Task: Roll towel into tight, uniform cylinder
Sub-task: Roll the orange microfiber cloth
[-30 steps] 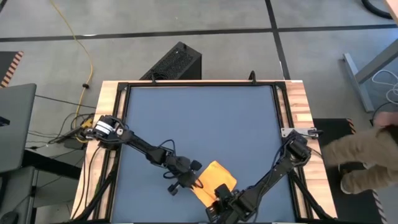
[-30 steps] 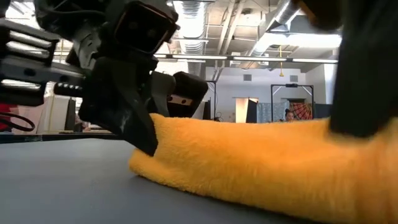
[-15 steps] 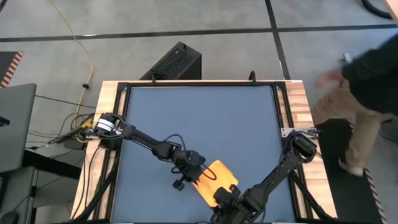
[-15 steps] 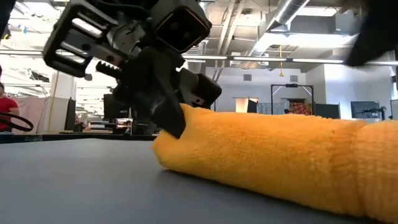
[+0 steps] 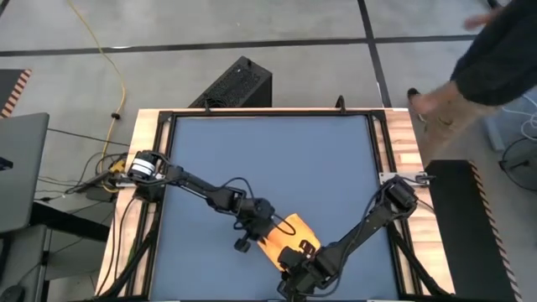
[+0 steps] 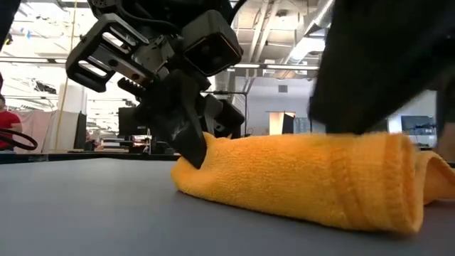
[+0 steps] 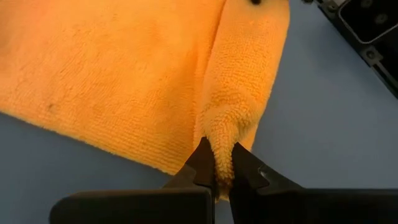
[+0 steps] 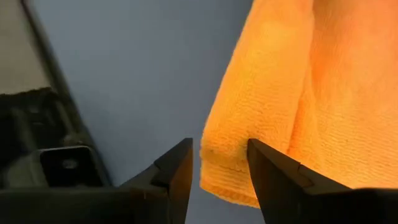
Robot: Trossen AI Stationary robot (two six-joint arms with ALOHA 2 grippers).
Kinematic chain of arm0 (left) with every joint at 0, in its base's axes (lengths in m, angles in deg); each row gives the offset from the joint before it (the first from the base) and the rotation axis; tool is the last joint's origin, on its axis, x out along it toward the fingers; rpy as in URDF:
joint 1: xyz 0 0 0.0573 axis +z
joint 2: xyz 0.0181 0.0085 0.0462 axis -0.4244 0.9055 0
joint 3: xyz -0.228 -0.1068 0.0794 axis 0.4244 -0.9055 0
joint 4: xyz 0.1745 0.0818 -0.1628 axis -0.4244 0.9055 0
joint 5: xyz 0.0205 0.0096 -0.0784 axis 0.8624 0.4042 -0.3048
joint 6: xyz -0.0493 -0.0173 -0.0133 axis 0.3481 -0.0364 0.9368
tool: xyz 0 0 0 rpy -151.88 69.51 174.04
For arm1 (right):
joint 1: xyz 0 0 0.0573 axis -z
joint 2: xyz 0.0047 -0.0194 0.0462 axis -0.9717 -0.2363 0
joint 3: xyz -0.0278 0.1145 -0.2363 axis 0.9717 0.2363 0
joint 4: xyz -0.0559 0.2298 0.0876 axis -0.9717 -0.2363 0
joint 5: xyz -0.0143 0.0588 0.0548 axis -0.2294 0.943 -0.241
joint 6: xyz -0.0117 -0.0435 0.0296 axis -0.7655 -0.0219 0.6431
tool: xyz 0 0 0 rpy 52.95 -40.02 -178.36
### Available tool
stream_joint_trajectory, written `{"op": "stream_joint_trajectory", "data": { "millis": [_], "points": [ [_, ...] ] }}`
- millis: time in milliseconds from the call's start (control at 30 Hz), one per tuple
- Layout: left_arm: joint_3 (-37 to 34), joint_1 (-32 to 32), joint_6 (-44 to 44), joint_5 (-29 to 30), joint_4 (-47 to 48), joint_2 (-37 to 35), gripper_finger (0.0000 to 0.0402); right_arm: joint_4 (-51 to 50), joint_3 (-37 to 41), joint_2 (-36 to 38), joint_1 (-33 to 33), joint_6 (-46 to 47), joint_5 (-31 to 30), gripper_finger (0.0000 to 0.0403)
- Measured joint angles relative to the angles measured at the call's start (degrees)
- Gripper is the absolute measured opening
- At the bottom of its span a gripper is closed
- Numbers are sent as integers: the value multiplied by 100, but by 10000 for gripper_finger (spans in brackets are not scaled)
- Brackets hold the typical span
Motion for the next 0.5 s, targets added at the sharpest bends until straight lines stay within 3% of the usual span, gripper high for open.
{"op": "stream_joint_trajectory", "data": {
  "millis": [300, 500],
  "points": [
    [0, 169, 72, -161, -63, -2, 25, -94, -12, -350, 78, 91, 293, 164],
    [-2, 222, -533, -230, 152, -68, 77, -242, -22, -403, 75, 572, 338, 107]
  ]
}}
